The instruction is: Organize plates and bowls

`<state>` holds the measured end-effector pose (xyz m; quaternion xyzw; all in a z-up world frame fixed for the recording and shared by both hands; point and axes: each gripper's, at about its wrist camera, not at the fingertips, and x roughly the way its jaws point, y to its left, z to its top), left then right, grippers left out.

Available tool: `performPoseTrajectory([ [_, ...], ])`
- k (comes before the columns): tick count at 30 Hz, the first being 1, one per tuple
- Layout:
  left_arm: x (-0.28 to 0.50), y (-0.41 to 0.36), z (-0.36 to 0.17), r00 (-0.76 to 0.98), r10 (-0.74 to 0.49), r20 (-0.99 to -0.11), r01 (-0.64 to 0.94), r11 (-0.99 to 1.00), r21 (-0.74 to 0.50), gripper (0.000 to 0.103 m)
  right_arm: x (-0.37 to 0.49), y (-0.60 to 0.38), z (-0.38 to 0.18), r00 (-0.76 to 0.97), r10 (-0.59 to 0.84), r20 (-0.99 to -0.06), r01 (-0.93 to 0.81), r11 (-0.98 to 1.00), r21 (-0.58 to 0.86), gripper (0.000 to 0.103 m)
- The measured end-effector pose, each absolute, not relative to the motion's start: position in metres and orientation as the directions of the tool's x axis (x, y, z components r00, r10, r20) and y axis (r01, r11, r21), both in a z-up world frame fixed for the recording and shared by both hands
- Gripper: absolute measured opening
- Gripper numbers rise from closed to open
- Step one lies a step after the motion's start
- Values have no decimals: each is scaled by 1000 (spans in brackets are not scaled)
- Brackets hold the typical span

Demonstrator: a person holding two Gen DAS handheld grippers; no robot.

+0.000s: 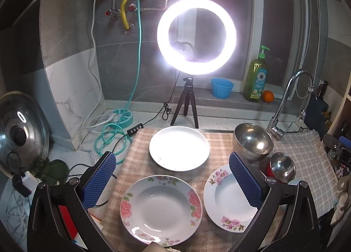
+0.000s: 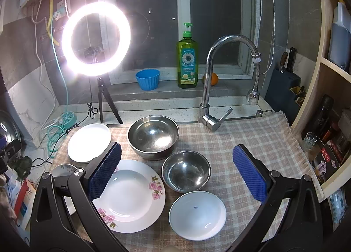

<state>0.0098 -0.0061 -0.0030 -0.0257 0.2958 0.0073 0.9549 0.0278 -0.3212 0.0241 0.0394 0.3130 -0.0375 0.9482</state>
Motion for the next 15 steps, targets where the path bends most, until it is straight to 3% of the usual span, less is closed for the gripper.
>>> performPoseTrajectory([
  [15,15,-6,-4,825,-11,-565,-19,999,-47,102,29,-321,23,800,-46,-598,95,994,51,103],
])
